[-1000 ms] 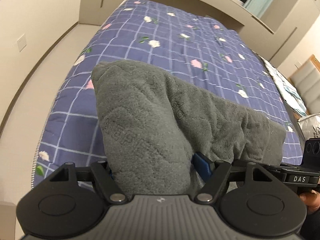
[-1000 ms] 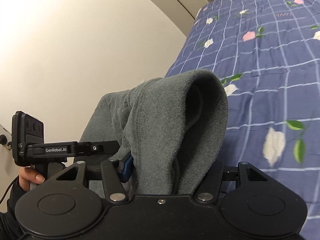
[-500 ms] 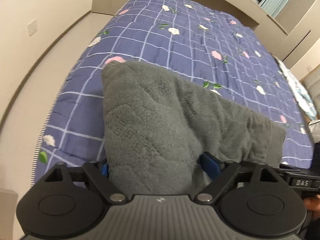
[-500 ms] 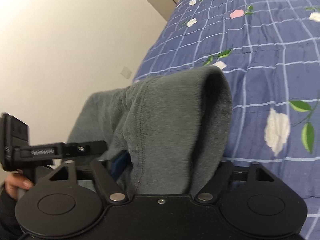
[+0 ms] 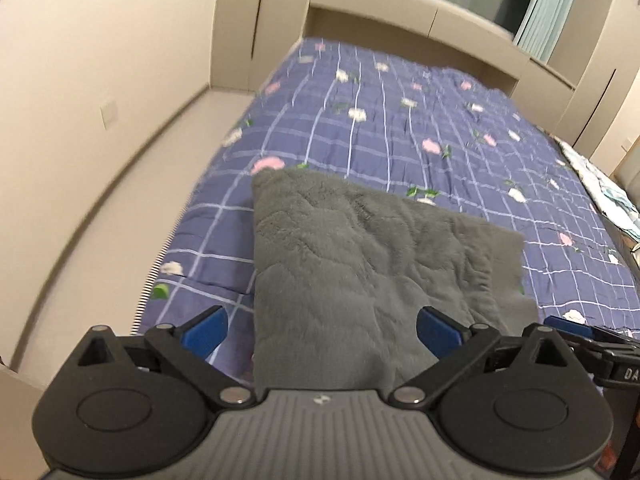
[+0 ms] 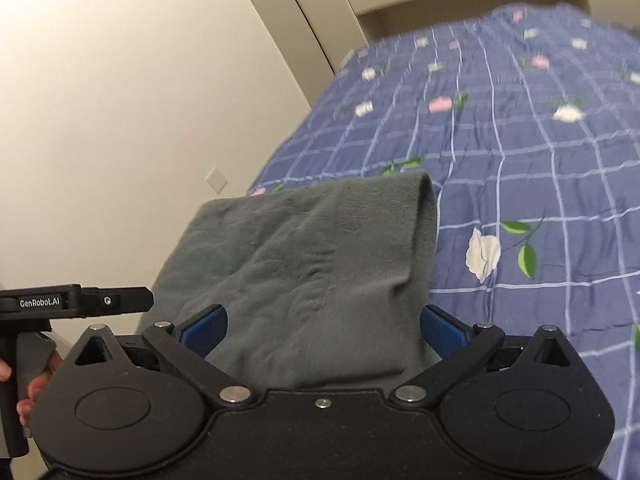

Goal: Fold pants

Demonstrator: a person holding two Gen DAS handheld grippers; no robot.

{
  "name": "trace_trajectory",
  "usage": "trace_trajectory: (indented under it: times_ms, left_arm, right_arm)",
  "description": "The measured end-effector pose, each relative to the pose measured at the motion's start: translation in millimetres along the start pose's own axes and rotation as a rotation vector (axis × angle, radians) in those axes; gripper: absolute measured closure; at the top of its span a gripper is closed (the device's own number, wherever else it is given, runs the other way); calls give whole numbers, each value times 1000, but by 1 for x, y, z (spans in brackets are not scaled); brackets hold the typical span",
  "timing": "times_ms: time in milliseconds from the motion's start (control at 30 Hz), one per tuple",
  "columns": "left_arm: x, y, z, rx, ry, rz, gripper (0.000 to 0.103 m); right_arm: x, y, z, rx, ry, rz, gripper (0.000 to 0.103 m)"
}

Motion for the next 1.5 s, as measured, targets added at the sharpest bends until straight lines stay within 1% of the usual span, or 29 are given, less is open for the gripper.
trace_trajectory:
  times_ms: [100, 267, 367, 533, 667, 767, 967, 1133, 1500]
  left_arm:
    - [-1, -15, -28, -69, 27, 18, 1]
    - [1, -45, -71, -188, 65, 46, 0]
    - [6, -65, -91, -239, 88, 44, 0]
    - [13, -94, -116, -291, 89, 43, 0]
    - [18, -114, -129, -310, 95, 23, 0]
    - [17, -126, -135, -325, 102, 30, 0]
    - [17, -138, -142, -337, 95, 24, 0]
    - [17, -142, -144, -340, 98, 29, 0]
    - [18, -145, -143, -334, 102, 35, 0]
  right_arm:
    - [18, -14, -23, -47, 6, -41, 0]
    - [49, -37, -58, -151, -26, -130, 0]
    - [68, -56, -81, -218, -50, -183, 0]
    - [87, -83, -107, -300, -79, -221, 0]
    - [98, -103, -122, -342, -94, -253, 0]
    - [101, -115, -132, -367, -100, -263, 0]
    - [104, -131, -138, -369, -107, -291, 0]
    - [103, -137, -139, -365, -101, -278, 0]
    - [102, -138, -141, -367, -92, -273, 0]
Point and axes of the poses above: each gripper's, at about its wrist camera, not at the fingertips, and z roughly the way its jaws point, x to its left, y to its top, the point moved 5 cm from there along z, roughly the way its jaws point, and after that the axes turned 6 degrees about y, right-handed, at the moved point
